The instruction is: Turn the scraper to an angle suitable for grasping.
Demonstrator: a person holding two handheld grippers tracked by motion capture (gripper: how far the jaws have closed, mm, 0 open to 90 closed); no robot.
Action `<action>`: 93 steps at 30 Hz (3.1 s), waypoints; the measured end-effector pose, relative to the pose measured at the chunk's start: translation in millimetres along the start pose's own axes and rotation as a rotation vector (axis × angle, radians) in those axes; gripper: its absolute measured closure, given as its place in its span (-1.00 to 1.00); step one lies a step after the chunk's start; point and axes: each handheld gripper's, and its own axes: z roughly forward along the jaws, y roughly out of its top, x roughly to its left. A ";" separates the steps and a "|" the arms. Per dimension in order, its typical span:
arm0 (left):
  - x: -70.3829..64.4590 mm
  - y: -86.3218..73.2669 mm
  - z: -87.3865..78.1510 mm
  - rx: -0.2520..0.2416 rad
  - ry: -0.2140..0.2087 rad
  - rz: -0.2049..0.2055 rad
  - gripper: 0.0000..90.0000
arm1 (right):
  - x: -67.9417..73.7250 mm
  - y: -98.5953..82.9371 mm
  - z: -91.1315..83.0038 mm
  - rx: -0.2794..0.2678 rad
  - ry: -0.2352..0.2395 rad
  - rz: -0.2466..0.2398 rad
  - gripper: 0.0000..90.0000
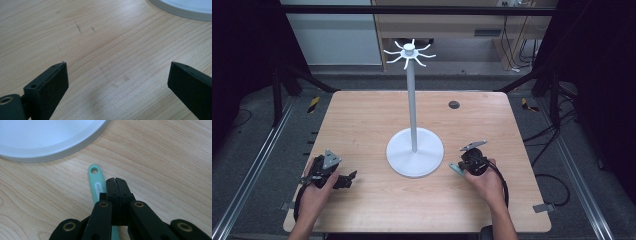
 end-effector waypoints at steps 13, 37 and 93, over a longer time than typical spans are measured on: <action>3.5 -1.6 -2.3 -0.004 0.010 -0.019 -0.93 | 13.5 4.9 -17.0 -0.047 0.010 -0.066 1.00; 3.6 -2.3 -2.2 -0.004 0.007 -0.020 -0.93 | 18.1 27.0 -22.1 0.088 0.000 -0.155 0.55; 2.9 -2.7 -1.6 0.001 -0.010 -0.021 -0.93 | 12.6 42.2 11.6 0.328 0.026 -0.216 0.54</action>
